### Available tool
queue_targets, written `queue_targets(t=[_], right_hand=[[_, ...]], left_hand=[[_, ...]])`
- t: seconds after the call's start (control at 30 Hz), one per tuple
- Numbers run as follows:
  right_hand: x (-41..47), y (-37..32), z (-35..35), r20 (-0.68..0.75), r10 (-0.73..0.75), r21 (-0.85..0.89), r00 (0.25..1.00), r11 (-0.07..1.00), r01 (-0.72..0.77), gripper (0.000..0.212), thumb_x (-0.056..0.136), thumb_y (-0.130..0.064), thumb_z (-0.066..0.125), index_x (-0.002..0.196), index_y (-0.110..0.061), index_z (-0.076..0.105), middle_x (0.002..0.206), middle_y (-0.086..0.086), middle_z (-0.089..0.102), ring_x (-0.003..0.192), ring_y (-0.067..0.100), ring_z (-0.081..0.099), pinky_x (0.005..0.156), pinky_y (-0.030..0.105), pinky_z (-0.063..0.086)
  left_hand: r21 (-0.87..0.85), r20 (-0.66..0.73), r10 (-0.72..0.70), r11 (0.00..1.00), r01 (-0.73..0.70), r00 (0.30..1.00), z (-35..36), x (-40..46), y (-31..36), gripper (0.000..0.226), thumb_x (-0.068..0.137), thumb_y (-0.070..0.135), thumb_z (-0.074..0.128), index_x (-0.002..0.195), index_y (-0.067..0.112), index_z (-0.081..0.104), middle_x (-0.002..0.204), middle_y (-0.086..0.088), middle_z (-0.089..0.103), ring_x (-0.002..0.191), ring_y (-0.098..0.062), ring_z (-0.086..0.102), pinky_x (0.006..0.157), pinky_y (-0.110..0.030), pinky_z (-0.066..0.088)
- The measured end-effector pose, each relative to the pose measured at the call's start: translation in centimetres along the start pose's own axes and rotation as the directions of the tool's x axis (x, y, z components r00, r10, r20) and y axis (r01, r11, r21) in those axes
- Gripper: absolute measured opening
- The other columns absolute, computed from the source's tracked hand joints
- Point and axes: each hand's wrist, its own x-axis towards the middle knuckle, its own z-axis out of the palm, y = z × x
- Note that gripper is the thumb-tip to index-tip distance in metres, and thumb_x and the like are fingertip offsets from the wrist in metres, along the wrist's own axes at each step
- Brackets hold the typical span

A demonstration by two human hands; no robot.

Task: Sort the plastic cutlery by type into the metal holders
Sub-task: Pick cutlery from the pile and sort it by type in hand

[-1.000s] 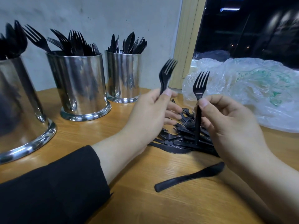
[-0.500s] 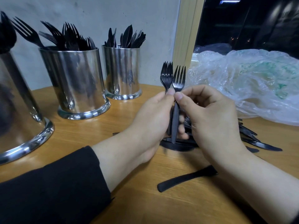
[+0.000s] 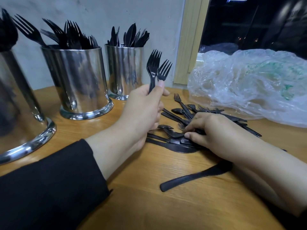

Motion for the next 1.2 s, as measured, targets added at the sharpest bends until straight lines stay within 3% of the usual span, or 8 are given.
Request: queue_targets(t=[0.2,0.4,0.57,0.73,0.83,0.97,1.07,1.2], right_hand=[[-0.2,-0.2,-0.7,0.094,0.042,0.023,0.995,0.999,-0.044,0.016,0.095,-0.045,0.062,0.106,-0.040,0.073,0.102,-0.020,0.058,0.099,0.007,0.058,0.091,0.030,0.048],[-0.4,-0.2,-0.8,0.094,0.070,0.057,0.993,0.995,-0.076,0.008,0.094,-0.042,0.063,0.088,-0.037,0.063,0.092,-0.016,0.061,0.084,0.001,0.057,0.075,0.026,0.044],[-0.4,-0.1,-0.4,-0.128,0.097,0.215,0.987,0.974,-0.068,0.011,0.094,-0.037,0.064,0.085,-0.032,0.062,0.075,-0.014,0.060,0.068,-0.003,0.053,0.059,0.012,0.036],[-0.6,-0.8,-1.3,-0.455,0.256,0.581,0.853,0.811,0.066,0.013,0.094,-0.030,0.069,0.082,-0.026,0.067,0.068,-0.004,0.063,0.057,0.001,0.048,0.056,0.014,0.036],[-0.9,-1.9,-1.9,-0.455,0.286,0.709,0.843,0.690,0.148,0.013,0.092,-0.026,0.071,0.082,-0.018,0.070,0.070,0.006,0.066,0.062,0.007,0.054,0.060,0.014,0.042],[-0.7,-2.5,-1.4,-0.408,0.279,0.787,0.869,0.590,0.180,0.014,0.092,-0.020,0.071,0.080,-0.013,0.070,0.073,0.011,0.070,0.069,0.022,0.065,0.073,0.032,0.054],[-0.7,-2.5,-1.2,-0.369,0.286,0.825,0.885,0.538,0.170,0.013,0.091,-0.021,0.072,0.081,-0.013,0.071,0.071,0.007,0.070,0.068,0.022,0.063,0.069,0.031,0.054],[-0.4,-1.8,-0.5,-0.314,0.259,0.734,0.913,0.676,0.060,0.012,0.092,-0.029,0.071,0.085,-0.020,0.073,0.067,-0.005,0.066,0.059,0.006,0.052,0.060,0.019,0.041]], left_hand=[[0.035,0.037,0.023,0.999,-0.024,0.999,0.3,-0.3,-0.1,0.029,0.105,0.040,0.051,0.097,0.016,0.064,0.056,0.006,0.037,0.041,-0.009,0.026,0.039,-0.022,0.021],[0.050,0.041,0.038,0.998,-0.040,0.998,0.3,-0.3,-0.1,0.029,0.106,0.039,0.051,0.099,0.015,0.064,0.056,0.006,0.037,0.042,-0.009,0.026,0.040,-0.023,0.022],[0.014,-0.008,0.064,0.998,-0.064,0.998,0.3,-0.1,-0.1,0.025,0.104,0.039,0.054,0.099,0.017,0.065,0.053,0.012,0.040,0.042,-0.007,0.030,0.038,-0.022,0.026],[0.028,0.020,0.085,0.996,-0.086,0.996,0.2,-0.3,0.0,0.028,0.106,0.037,0.051,0.095,0.015,0.063,0.057,0.006,0.043,0.045,-0.010,0.037,0.042,-0.024,0.036],[0.058,0.100,0.112,0.991,-0.119,0.989,0.6,-0.6,-0.1,0.029,0.107,0.032,0.049,0.095,0.011,0.064,0.065,-0.002,0.062,0.057,-0.015,0.061,0.057,-0.030,0.056],[0.103,0.240,0.083,0.989,-0.110,0.967,1.5,-1.3,-0.4,0.027,0.108,0.029,0.046,0.105,0.010,0.065,0.087,-0.007,0.078,0.078,-0.024,0.076,0.076,-0.040,0.063],[0.117,0.260,0.077,0.987,-0.110,0.963,1.5,-1.5,-0.4,0.028,0.108,0.032,0.046,0.111,0.011,0.065,0.078,-0.006,0.074,0.060,-0.023,0.067,0.061,-0.037,0.058],[0.072,0.228,0.031,0.996,-0.048,0.973,1.4,-1.3,-0.2,0.033,0.107,0.036,0.049,0.110,0.006,0.062,0.058,0.005,0.040,0.045,-0.009,0.030,0.043,-0.023,0.025]])
